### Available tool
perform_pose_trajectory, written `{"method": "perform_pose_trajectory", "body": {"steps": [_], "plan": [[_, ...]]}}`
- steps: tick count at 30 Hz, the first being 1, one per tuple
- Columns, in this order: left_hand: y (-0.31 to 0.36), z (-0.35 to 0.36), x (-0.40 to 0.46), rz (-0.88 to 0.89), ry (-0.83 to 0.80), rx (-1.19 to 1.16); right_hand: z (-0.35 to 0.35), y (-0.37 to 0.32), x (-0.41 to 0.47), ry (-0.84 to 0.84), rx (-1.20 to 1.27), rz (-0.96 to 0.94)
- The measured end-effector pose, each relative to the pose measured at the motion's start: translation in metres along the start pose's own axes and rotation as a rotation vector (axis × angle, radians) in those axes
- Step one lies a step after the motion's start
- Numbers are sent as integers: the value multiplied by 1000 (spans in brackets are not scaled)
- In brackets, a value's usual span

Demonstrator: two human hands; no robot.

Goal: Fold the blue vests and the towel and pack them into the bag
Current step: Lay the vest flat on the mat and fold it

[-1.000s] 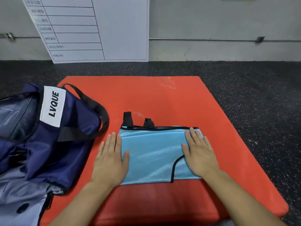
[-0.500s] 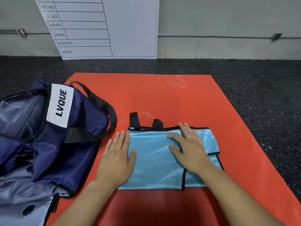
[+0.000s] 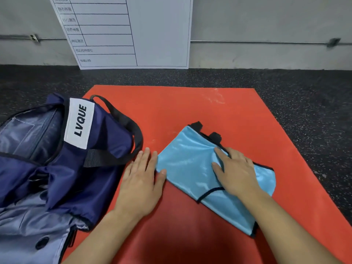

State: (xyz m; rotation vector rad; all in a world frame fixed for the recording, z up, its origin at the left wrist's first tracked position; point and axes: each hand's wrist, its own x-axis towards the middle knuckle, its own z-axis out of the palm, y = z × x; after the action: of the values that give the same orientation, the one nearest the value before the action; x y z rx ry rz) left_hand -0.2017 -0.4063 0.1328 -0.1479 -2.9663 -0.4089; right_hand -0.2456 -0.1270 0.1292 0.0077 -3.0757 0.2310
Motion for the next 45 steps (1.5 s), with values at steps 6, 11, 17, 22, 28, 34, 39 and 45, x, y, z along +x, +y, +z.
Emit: {"method": "perform_pose_trajectory", "body": {"steps": [6,11,17,22,28,34,39,45], "plan": [[4,-3,-9,35,-22,-20,-23,45,-23,-33,-156,111],[12,-3,-14,93,-56,-12,-39,73,-52,-55,-62,65],[34,-3,-25,233,-87,-53,-49,96,-91,-164,227,-158],[47,0,-38,457,-173,-67,-59,118,-123,-207,389,-280],[66,-1,-59,614,-304,-41,-55,115,-133,-275,252,-400],[60,3,-71,647,-358,-47,-49,115,-125,-132,169,-469],[47,2,-64,734,-152,-128,-57,114,-118,-228,157,-523],[39,6,-58,771,-103,-177,-57,122,-115,-170,136,-541]]}}
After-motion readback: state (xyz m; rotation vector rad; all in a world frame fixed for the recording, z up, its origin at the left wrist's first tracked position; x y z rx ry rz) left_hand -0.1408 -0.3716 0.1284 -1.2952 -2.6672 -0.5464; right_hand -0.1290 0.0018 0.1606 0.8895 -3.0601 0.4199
